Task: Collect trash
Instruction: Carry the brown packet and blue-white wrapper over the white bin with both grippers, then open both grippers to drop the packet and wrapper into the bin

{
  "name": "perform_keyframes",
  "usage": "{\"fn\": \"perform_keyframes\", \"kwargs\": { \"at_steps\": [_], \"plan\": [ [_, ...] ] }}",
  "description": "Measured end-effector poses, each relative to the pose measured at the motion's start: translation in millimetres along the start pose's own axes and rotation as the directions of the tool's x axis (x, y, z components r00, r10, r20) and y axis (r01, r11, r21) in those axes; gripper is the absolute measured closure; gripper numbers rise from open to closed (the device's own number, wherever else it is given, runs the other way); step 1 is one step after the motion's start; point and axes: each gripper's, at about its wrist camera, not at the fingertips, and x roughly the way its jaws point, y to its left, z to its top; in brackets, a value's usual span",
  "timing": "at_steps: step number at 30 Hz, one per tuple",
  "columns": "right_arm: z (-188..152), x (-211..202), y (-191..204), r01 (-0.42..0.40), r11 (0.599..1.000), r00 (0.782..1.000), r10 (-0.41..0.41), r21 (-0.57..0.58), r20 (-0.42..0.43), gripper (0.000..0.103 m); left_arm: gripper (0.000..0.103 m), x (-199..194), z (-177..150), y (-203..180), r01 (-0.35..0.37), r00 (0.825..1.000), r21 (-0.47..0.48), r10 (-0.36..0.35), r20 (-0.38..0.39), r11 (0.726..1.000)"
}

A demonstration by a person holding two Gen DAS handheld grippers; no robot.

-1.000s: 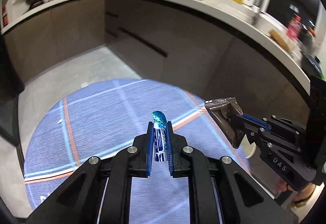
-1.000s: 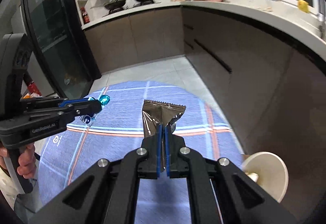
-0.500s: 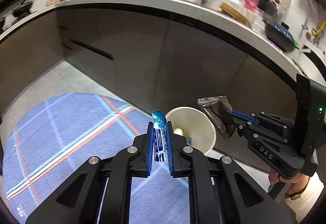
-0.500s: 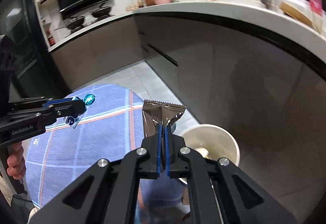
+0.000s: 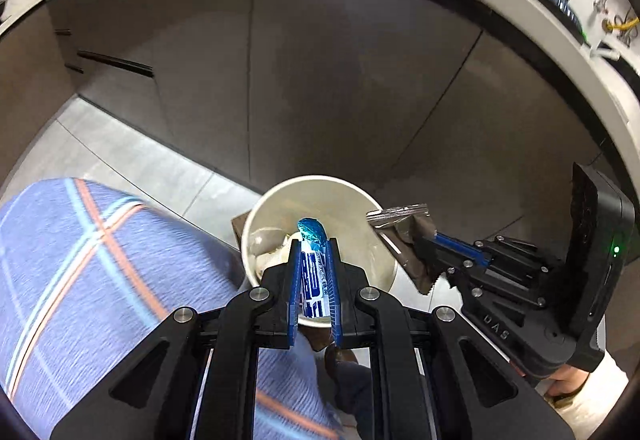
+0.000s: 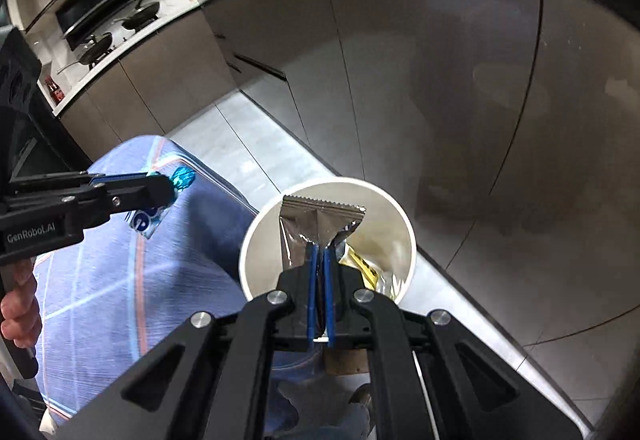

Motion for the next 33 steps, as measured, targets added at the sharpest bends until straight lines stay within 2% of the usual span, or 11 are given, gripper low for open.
{"fn": "perform_keyframes", "kwargs": {
  "at_steps": [9,16,19,25,30,33],
  "plan": [
    [-7,54,-22,-0.007,1.0,0.997,0.008,0.007,-0.082,0.097,0.091,64,3,-8,-0.007,0.995,0.038,0.011,-0.101,0.999],
    [-7,81,-28,-0.009,1.0,0.994,0.007,-0.024,-0.107,0.097,0.087,83,1,-10,-0.03,0.991,0.051,0.036,-0.128,0.998],
    [-8,89,-26,-0.02,0.999,0.993,0.016,-0.038,-0.117,0.094,0.073,89,2,-9,-0.04,0.99,0.042,0.045,-0.131,0.998],
    [-11,91,-24,-0.019,0.996,0.995,0.011,-0.082,-0.095,0.08,0.054,89,6,-8,-0.056,0.992,0.02,0.057,-0.109,0.998],
    [-16,84,-27,-0.024,0.993,0.997,0.015,-0.118,-0.075,0.066,0.044,81,9,-3,-0.06,0.994,-0.005,0.059,-0.087,0.998],
    [-20,77,-31,-0.023,0.992,0.998,0.015,-0.122,-0.065,0.051,0.035,74,11,-4,-0.072,0.995,-0.013,0.071,-0.066,0.997]
  ]
}}
